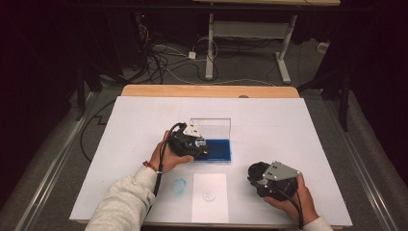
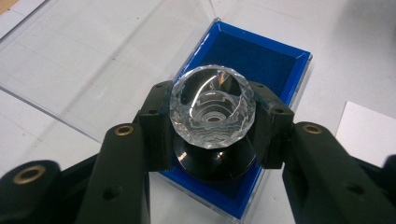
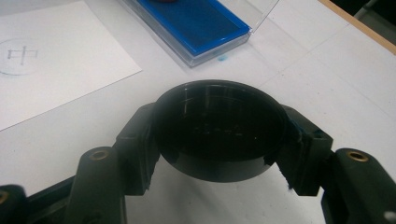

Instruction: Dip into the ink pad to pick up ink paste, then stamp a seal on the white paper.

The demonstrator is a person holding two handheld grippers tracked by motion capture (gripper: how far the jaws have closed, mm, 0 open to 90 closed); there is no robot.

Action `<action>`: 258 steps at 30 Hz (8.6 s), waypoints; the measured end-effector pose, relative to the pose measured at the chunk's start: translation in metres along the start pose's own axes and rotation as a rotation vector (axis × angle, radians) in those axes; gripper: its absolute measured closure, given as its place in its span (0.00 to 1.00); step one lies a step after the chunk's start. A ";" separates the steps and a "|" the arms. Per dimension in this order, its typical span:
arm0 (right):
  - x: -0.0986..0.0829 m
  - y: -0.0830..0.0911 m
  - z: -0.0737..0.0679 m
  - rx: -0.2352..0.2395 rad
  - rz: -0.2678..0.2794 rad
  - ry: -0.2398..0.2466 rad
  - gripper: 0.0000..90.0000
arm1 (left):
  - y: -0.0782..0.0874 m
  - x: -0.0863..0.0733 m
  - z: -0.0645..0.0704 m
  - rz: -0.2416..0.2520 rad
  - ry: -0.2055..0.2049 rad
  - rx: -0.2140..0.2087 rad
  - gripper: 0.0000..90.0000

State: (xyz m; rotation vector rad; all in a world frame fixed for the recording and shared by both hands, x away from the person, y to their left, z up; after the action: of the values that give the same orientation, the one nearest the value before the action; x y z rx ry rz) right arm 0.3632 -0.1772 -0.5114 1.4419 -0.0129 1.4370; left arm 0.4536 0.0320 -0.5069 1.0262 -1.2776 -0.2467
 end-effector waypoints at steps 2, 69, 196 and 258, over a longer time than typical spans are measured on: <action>-0.001 -0.001 0.000 0.000 -0.004 -0.003 0.43 | -0.001 0.001 0.000 -0.005 -0.001 0.004 0.61; 0.007 0.009 0.009 -0.020 0.050 -0.022 0.43 | 0.059 0.023 0.001 0.123 0.002 0.010 0.61; 0.000 0.009 0.001 0.019 0.018 0.003 0.43 | 0.027 -0.033 0.127 -0.041 -0.279 -0.160 0.61; -0.002 0.008 0.002 0.008 0.006 0.006 0.43 | 0.028 -0.037 0.124 -0.119 -0.277 -0.177 0.61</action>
State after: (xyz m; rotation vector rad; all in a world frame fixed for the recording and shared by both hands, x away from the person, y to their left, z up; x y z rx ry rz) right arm 0.3588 -0.1830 -0.5073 1.4451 -0.0078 1.4472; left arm 0.3232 0.0108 -0.5189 0.9383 -1.4155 -0.5996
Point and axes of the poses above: each handheld gripper's, and its own axes: y roughly backward along the jaws, x roughly out of its top, z roughly to its right, the point moved 10 cm from there along -y, roughly forward along the jaws, and after that the axes turned 1 degree about -z, right-handed, at the moved point
